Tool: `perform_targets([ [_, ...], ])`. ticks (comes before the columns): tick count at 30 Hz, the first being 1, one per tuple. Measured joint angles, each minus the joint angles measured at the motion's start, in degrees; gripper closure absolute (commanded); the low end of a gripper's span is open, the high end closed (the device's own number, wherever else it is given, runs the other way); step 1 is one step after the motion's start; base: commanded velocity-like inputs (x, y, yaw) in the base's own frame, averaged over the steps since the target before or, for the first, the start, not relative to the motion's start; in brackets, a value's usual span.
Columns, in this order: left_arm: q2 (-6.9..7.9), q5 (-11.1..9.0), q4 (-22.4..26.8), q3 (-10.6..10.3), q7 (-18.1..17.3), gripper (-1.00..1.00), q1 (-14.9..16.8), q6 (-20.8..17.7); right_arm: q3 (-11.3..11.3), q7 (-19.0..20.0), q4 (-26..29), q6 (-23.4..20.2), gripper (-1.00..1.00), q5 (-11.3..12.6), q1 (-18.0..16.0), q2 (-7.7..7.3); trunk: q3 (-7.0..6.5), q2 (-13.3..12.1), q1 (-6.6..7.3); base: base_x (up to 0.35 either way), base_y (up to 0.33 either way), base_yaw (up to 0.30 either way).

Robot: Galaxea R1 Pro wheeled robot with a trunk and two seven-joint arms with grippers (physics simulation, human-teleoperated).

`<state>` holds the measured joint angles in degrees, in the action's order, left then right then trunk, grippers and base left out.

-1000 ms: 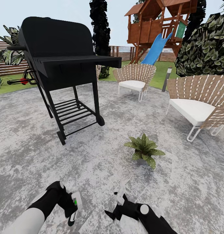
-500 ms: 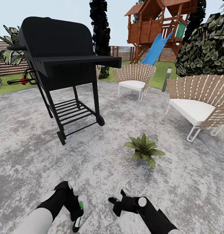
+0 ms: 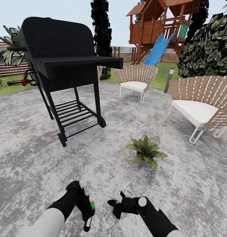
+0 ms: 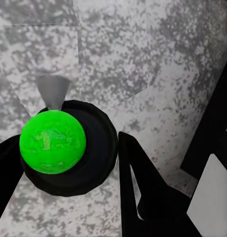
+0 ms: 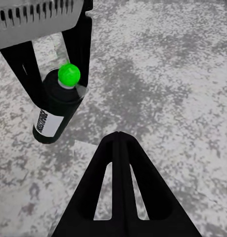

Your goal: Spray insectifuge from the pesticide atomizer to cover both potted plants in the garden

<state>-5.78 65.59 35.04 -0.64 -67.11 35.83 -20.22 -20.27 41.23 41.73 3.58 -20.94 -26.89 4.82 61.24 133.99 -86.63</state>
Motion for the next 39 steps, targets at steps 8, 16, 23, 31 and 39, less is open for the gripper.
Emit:
perform_targets([
  [8, -0.80, -0.63, 0.03, 0.08, -0.35, 1.00, 0.20, 0.18, 0.00, 0.08, 0.04, 0.00, 1.00, 0.00, -0.25, 0.01, 0.00, 0.00, 0.00, 0.000, 0.000, 0.000],
  [16, -2.13, -1.06, -0.01, 0.24, -0.37, 1.00, 0.42, 0.41, 0.00, 0.08, 0.08, 0.04, 1.00, 0.03, -0.33, 0.01, 0.00, 0.00, 0.00, 0.000, 0.000, 0.000],
  [23, -2.21, -3.66, -0.06, 0.31, -0.36, 1.00, 0.40, 0.66, 0.00, 0.09, 0.08, 0.08, 1.00, 0.07, -0.33, 0.01, 0.00, 0.00, 0.00, 0.000, 0.000, 0.000],
  [31, -2.26, -6.02, -0.07, 0.24, -0.29, 1.00, 0.41, 0.86, 0.00, 0.09, 0.08, 0.08, 1.00, 0.04, -0.33, 0.01, 0.00, 0.00, 0.00, 0.000, 0.000, 0.000],
  [39, -3.37, -7.11, 0.01, 0.24, -0.20, 1.00, 0.45, 1.07, 0.00, 0.09, 0.06, 0.08, 1.00, 0.01, -0.33, 0.01, 0.00, 0.00, 0.00, 0.000, 0.000, 0.000],
])
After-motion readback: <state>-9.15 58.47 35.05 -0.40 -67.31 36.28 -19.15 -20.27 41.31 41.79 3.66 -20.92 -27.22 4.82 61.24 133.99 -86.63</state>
